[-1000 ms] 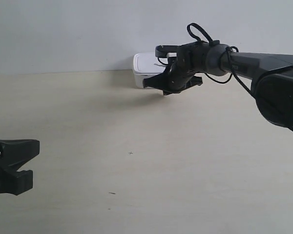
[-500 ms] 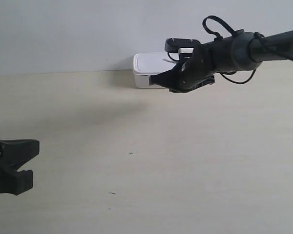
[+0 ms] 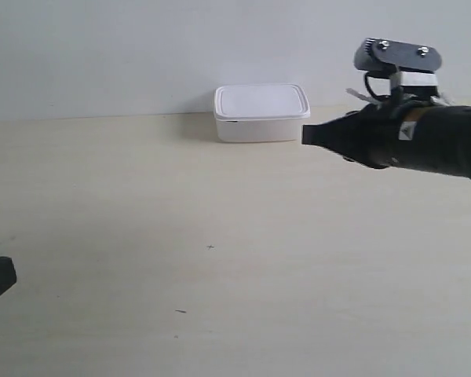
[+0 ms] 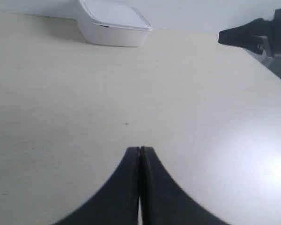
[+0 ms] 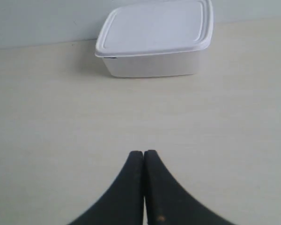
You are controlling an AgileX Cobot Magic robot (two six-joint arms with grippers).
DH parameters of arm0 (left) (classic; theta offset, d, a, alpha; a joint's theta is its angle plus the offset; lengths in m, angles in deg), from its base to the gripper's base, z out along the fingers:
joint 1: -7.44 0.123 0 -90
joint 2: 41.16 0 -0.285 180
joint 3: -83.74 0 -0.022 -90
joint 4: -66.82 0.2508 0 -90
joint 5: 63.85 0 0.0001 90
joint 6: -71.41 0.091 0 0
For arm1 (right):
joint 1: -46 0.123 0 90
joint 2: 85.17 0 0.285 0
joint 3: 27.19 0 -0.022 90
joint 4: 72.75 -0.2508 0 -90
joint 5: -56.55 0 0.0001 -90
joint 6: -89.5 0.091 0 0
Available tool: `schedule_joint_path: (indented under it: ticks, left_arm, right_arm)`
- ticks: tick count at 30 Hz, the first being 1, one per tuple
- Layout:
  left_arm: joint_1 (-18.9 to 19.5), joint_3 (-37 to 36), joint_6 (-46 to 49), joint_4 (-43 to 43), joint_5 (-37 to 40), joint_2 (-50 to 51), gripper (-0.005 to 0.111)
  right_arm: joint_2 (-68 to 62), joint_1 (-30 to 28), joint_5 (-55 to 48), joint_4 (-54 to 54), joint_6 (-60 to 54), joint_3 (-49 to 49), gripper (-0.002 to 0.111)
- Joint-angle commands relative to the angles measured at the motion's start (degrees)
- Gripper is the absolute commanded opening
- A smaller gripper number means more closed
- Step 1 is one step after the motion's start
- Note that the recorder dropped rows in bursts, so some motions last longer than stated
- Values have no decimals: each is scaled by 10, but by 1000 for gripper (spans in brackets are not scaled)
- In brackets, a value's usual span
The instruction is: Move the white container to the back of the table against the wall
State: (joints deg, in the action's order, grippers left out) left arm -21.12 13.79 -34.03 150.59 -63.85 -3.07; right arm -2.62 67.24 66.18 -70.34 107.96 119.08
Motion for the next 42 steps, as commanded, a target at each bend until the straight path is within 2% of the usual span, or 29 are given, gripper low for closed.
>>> schedule_joint_path:
  ticks: [1,7,10,18,21,27,34,42]
  left_arm:
    - [-2,-25,-19,-9,-24,-73,0]
    - [0,-73,-20,-25,-35,-184,0]
    - [0,-73,-20,-13,-56,-236,0]
    - [0,-73,-10,-16,-78,-282,0]
    - [0,-73,32,-14,-77,-283,0]
    - [0,-73,65,11,-77,-283,0]
    - [0,-73,65,46,-77,-283,0]
    - [0,-73,66,86,-77,-283,0]
  right_arm:
    - [132,1,57,4,13,-118,0]
    - [349,1,68,6,18,-270,0]
    - [455,1,64,8,57,-328,0]
    - [607,1,56,59,132,-404,0]
    - [669,1,38,62,131,-432,0]
    - [761,1,14,104,130,-435,0]
    - [867,1,-114,131,125,-435,0]
    - [882,1,-130,130,125,-435,0]
